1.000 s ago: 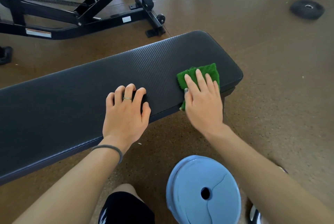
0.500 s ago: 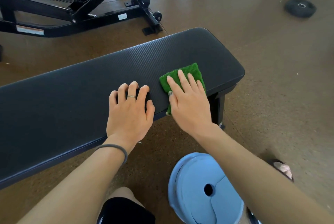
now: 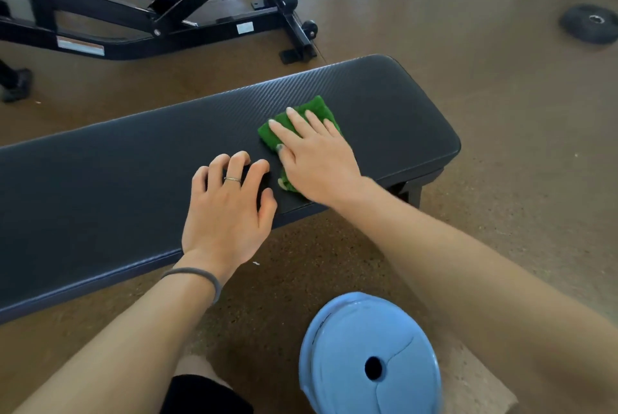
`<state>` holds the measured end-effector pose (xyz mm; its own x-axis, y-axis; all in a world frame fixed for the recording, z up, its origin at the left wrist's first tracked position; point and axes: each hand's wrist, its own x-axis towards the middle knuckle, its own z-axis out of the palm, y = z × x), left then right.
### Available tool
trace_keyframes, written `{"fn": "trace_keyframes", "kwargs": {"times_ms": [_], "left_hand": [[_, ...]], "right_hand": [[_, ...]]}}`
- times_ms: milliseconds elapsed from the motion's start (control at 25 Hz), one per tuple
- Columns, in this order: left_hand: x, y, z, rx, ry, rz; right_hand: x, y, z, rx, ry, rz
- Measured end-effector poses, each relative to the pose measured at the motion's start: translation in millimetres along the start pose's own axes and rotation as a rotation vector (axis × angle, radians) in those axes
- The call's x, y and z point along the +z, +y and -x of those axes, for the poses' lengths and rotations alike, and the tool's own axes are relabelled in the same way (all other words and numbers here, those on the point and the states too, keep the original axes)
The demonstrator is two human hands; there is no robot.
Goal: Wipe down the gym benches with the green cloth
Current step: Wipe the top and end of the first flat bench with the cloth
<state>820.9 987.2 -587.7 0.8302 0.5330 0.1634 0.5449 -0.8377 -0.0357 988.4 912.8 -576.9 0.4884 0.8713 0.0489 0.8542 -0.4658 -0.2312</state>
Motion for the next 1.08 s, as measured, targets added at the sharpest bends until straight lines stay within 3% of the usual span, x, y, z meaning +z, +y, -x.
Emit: {"fn": "trace_keyframes", "kwargs": {"times_ms": [120,240,360,480,640,760,920,1080], "left_hand": [[-3.0,3.6,1.3,-0.016,0.027,0.004],[-2.3,6.8,1.3,-0.036,0.053,0.018],[-2.9,8.9,1.8,-0.049,0.061,0.019],[-1.6,9.5,1.8,-0.053,0.057,0.014],[-2.5,8.6,0.0,-0.064,0.034,0.022],[-1.7,8.8,0.3,-0.074,0.047,0.032],[-0.5,9.1,2.0,-0.083,0.057,0.042],[-0.9,11.5,2.2,-0.094,0.048,0.048]], "right_hand": [[-10.5,24.3,-57.3,-0.023,-0.092,0.003],[-19.2,82.8,-92.2,-0.005,-0.067,0.026],[-41.0,161.2,-99.2,0.201,0.002,-0.023],[-44.5,151.0,-76.2,0.367,0.01,-0.004],[-16.9,56.0,-20.6,-0.052,-0.047,0.021],[-19.9,71.9,-55.1,-0.174,-0.119,-0.023],[-40.8,141.7,-102.1,0.056,-0.08,-0.019],[-36.4,147.1,-13.3,0.277,0.056,-0.055]]}}
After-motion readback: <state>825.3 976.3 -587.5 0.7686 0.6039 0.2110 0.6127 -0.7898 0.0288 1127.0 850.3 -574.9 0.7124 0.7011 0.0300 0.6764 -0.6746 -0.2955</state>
